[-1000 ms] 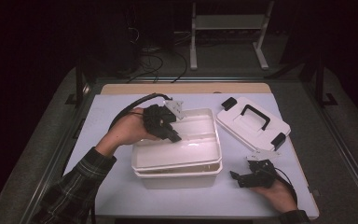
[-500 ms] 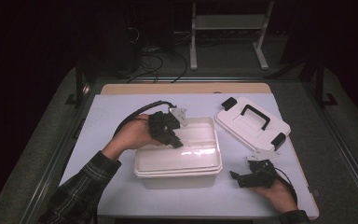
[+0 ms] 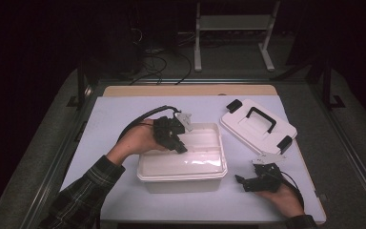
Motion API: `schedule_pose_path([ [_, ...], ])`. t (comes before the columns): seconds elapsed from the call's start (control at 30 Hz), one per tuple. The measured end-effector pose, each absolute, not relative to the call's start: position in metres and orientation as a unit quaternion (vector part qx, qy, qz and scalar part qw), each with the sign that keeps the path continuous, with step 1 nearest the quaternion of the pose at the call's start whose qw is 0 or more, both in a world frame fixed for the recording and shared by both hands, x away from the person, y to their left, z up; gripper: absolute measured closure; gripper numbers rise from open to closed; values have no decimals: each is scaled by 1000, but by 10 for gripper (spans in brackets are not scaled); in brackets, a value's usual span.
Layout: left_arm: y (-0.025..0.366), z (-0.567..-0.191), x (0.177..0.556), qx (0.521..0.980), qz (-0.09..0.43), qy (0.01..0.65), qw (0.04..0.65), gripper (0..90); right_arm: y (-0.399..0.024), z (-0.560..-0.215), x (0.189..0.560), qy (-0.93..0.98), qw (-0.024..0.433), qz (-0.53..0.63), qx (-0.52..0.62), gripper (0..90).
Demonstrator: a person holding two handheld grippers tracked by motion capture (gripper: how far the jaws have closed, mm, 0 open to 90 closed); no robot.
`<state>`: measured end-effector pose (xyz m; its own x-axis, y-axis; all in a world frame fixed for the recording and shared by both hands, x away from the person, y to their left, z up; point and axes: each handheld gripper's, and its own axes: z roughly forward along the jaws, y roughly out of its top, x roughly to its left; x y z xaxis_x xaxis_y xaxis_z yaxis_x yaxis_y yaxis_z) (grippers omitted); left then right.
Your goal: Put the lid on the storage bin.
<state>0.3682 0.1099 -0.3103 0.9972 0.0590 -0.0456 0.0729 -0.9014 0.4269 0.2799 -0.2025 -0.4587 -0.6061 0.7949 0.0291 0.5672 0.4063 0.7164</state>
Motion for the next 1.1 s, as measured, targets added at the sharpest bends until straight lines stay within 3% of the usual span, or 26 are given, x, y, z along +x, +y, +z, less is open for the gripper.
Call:
schedule_pose_path([
  [0.07,112,-308,368,974,-14,37,223,740,-203,-459,280,823,161,355,414,122],
  [0.4,133,-291,365,967,6,63,245,423,-202,-458,280,824,162,352,412,121],
  [0.53,143,-287,361,966,15,71,247,336,-202,-458,281,825,162,351,412,117],
  [0.7,162,-281,357,963,31,84,253,278,-201,-459,281,826,161,350,412,113],
  [1.1,231,-276,343,953,59,138,264,247,-202,-458,281,827,160,350,410,118],
])
